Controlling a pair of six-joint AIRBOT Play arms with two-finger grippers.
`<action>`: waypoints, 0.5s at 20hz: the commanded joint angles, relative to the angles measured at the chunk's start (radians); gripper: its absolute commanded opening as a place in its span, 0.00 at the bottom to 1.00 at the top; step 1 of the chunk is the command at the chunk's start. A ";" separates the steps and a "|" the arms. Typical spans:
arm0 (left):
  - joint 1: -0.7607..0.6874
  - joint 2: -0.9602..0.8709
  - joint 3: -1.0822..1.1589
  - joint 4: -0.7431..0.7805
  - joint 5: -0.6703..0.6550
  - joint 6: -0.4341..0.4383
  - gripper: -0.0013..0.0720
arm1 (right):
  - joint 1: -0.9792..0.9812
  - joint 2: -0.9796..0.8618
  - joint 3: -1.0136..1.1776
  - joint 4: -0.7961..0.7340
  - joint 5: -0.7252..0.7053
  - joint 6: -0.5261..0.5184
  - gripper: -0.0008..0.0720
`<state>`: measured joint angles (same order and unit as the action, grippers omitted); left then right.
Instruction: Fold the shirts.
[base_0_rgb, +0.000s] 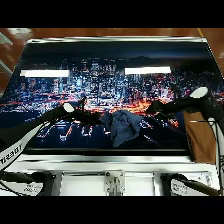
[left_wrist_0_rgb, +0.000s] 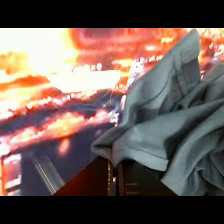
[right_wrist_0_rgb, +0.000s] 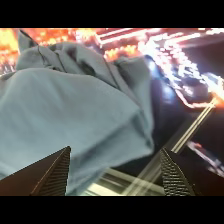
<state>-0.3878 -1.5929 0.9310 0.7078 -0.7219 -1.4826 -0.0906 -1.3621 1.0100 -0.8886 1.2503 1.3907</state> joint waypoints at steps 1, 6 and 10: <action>-0.001 0.012 0.000 -0.008 -0.013 0.036 0.07 | 0.087 -0.083 0.000 0.050 -0.090 -0.003 0.94; 0.000 0.050 0.001 -0.008 -0.015 0.050 0.07 | 0.166 -0.202 0.000 0.169 -0.162 -0.006 0.94; 0.011 0.065 0.001 -0.008 -0.015 0.051 0.07 | 0.182 -0.200 0.001 0.169 -0.126 -0.027 0.34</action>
<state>-0.3843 -1.5410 0.9310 0.6994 -0.7368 -1.4361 0.0746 -1.5497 1.0096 -0.7414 1.1160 1.3781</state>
